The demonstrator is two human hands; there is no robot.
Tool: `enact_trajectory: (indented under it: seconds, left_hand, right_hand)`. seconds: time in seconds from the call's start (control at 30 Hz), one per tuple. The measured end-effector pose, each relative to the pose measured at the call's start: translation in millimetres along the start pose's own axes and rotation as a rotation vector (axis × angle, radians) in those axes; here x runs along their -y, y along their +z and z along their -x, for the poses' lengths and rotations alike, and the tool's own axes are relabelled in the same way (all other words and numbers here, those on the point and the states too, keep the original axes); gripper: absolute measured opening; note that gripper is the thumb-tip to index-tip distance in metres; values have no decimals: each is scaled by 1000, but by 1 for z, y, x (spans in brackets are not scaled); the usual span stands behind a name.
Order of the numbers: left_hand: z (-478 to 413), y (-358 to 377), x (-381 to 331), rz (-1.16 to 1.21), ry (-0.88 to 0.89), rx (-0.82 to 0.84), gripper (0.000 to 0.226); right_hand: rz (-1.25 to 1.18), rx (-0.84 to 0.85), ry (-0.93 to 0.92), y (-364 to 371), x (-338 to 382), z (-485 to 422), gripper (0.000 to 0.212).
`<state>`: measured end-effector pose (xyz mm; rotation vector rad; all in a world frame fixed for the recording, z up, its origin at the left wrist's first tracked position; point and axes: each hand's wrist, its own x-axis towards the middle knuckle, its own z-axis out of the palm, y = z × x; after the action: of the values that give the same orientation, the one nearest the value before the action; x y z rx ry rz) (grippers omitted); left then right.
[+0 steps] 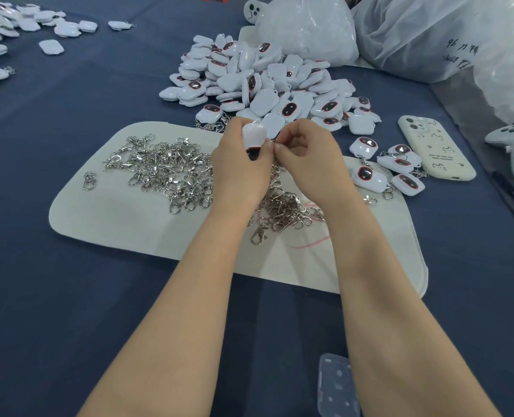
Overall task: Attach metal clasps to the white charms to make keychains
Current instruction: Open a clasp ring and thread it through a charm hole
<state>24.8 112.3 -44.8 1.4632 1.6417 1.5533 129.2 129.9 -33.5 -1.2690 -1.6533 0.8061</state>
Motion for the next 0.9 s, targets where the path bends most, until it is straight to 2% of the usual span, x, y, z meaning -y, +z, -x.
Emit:
enact_trajectory:
  seconds: [0.2,0.5,0.77,0.9]
  left_hand:
    - [-4,-3,1,66,-66,58,21]
    - [-1,-3,-3,182,-148,81,20]
    - [-3,-4,0,82,-130,96,21]
    - [-1,-6,0,104,-211,128,25]
  right_hand:
    - [-13,36,-30,-3,-3,1,22]
    - [-17,-59,-49,-3,-8,1,26]
    - [-22,-79,-43,-2,-8,0,27]
    - [-28,-104,-13,-4,-9,-1,26]
